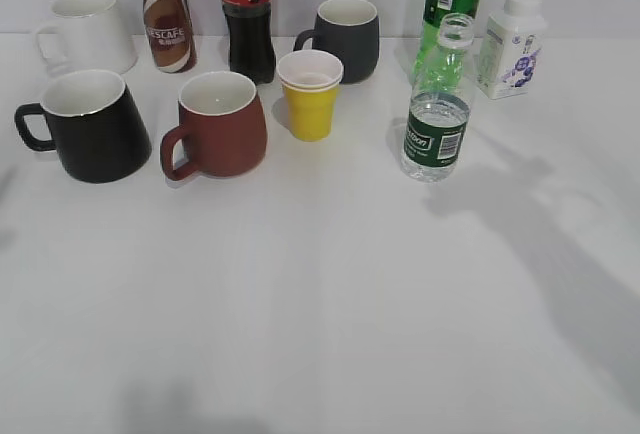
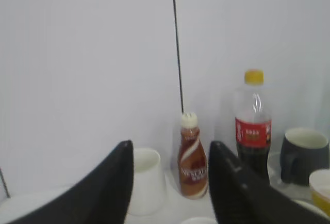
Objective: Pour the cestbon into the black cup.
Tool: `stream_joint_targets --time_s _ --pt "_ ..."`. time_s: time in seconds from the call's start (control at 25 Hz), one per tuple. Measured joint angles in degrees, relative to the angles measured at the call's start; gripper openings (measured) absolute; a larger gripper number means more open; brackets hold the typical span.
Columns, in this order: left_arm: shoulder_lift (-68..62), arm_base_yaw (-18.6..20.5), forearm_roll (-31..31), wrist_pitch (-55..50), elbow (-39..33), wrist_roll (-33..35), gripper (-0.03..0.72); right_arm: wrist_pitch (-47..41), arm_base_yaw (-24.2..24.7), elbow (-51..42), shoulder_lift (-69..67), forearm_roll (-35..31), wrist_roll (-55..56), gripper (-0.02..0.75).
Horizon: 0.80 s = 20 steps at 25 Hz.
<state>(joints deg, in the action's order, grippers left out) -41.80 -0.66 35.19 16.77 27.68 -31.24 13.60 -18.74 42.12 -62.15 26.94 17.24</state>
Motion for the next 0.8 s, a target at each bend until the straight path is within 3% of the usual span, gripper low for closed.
stream_joint_targets --time_s 0.2,0.28,0.44,0.52,0.64,0.8 --pt "12.0 -7.1 -3.0 -15.8 0.6 -0.8 0.501 -25.1 0.0 0.0 14.9 -1.2 2.5 0.629" --pt "15.7 -10.4 -6.5 -23.1 0.9 -1.0 0.52 -35.3 0.0 0.1 20.7 -7.4 -3.6 0.626" --pt "20.6 -18.3 -10.0 -38.7 3.5 -1.0 0.53 -51.0 0.0 0.1 26.3 -26.9 -21.1 0.614" --pt "22.3 -22.0 -13.0 -46.7 6.0 0.0 0.53 -56.8 0.0 0.1 29.3 -32.1 -24.2 0.61" --pt "24.5 -26.3 -19.5 -58.5 9.3 5.3 0.532 -65.0 0.0 0.1 35.4 -34.5 -24.4 0.61" --pt "27.1 -27.1 -24.0 -72.5 10.5 9.3 0.539 -74.3 0.0 0.1 44.8 -32.8 -20.5 0.61"
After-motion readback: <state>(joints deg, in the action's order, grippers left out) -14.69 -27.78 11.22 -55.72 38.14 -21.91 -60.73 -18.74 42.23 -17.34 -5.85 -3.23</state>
